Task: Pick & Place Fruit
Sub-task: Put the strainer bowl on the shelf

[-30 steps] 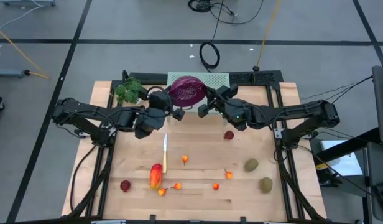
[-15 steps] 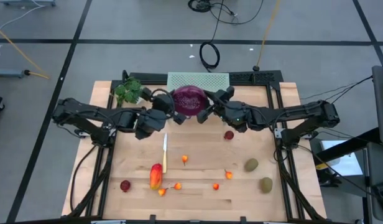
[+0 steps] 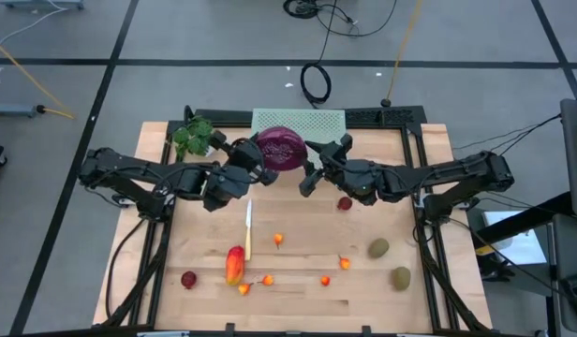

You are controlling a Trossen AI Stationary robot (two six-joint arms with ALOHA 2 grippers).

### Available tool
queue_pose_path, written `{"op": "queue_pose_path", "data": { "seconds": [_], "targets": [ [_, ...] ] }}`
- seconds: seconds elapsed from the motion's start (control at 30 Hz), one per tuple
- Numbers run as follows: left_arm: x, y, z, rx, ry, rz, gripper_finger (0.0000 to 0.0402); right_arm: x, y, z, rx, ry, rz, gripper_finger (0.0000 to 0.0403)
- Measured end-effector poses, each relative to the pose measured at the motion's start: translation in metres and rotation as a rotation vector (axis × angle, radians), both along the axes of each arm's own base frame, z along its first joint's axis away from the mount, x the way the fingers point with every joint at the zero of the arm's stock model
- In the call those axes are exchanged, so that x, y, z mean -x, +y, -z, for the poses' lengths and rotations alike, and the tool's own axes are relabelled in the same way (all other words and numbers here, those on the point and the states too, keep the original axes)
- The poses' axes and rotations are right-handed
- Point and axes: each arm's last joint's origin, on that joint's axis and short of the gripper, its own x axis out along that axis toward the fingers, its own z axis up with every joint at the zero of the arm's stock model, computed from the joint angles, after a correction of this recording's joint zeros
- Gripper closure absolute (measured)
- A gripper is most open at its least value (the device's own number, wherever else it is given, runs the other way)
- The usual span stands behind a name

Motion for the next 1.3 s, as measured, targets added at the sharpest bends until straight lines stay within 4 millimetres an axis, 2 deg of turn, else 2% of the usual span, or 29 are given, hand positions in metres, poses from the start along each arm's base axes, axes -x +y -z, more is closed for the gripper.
{"op": "queue_pose_path", "data": {
  "seconds": [0.23,0.5,0.73,0.97,1.13,1.3],
  "targets": [
    [0.001,0.018,0.004,0.002,0.054,-0.044,0.0401,0.009,0.017,-0.006,0.041,0.025,-0.061,0.0212],
    [0.007,0.052,-0.001,0.171,-0.038,0.056,0.0401,0.027,0.034,-0.005,0.076,0.149,-0.130,0.0235],
    [0.013,0.084,0.003,0.424,-0.136,0.155,0.0401,0.048,0.030,-0.002,0.008,0.233,-0.115,0.0279],
    [0.022,0.107,0.015,0.680,-0.165,0.160,0.0401,0.066,0.035,-0.005,0.036,0.306,-0.155,0.0351],
    [0.024,0.118,0.016,0.788,-0.200,0.194,0.0401,0.081,0.038,-0.005,0.016,0.392,-0.323,0.0398],
    [0.027,0.128,0.017,0.894,-0.226,0.257,0.0401,0.091,0.039,-0.006,-0.086,0.448,-0.587,0.0389]
  ]
}}
